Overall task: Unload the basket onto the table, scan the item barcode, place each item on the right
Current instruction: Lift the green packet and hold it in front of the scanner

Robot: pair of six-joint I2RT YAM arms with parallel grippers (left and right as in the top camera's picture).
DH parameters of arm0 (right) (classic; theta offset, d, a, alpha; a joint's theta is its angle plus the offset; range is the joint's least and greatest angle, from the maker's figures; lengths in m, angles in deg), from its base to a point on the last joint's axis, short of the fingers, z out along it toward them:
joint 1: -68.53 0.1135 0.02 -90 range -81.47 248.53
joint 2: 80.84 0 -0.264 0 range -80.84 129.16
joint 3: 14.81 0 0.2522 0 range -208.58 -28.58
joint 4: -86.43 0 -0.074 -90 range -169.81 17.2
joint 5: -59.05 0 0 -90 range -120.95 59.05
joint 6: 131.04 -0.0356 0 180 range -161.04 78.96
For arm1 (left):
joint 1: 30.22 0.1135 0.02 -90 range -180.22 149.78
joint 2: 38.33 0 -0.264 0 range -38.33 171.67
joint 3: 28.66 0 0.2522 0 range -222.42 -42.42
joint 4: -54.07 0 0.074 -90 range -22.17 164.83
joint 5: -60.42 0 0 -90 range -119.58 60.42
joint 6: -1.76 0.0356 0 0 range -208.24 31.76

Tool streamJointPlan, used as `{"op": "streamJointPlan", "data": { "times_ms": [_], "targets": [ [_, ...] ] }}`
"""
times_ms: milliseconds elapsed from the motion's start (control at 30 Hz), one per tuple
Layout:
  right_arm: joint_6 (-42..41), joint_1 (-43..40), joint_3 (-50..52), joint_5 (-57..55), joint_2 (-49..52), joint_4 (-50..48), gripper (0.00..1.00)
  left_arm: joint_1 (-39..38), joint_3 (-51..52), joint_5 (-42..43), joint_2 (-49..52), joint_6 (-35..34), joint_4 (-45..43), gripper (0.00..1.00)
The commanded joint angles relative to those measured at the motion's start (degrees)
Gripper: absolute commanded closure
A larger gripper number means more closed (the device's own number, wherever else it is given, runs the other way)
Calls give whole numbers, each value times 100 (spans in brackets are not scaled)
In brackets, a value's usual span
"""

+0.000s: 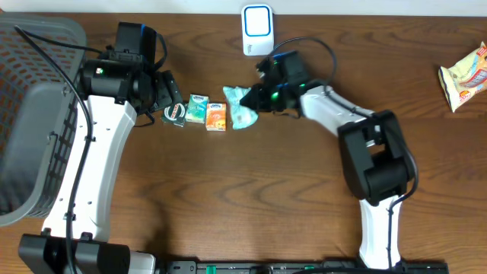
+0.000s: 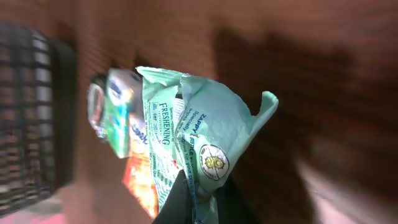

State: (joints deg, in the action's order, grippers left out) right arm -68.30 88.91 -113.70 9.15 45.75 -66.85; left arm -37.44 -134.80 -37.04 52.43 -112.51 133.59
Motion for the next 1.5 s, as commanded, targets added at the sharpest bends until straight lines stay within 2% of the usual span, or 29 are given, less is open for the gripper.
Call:
{"op": "streamJointPlan", "data": {
  "times_ms": [0, 167, 300, 633, 1067, 1467],
  "targets": [
    [-101, -573, -155, 1132, -476, -105, 99, 9, -50, -52, 20, -70, 20, 2],
    [-254, -1244, -155, 1902, -1023, -291, 99, 9, -50, -52, 20, -70, 20, 2],
    [-249, -1381, -155, 1770, -1438, -291, 99, 9, -50, -52, 20, -70, 20, 2],
    [293, -581, -153, -575, -2483, -306, 99, 9, -50, -52, 20, -70, 20, 2],
    [295, -304, -131, -1281, -2520, 122, 99, 9, -50, -52, 20, -70, 20, 2],
    [422, -304, -131, -1370, -2520, 260, 99, 9, -50, -52, 20, -70, 20, 2]
  ]
}}
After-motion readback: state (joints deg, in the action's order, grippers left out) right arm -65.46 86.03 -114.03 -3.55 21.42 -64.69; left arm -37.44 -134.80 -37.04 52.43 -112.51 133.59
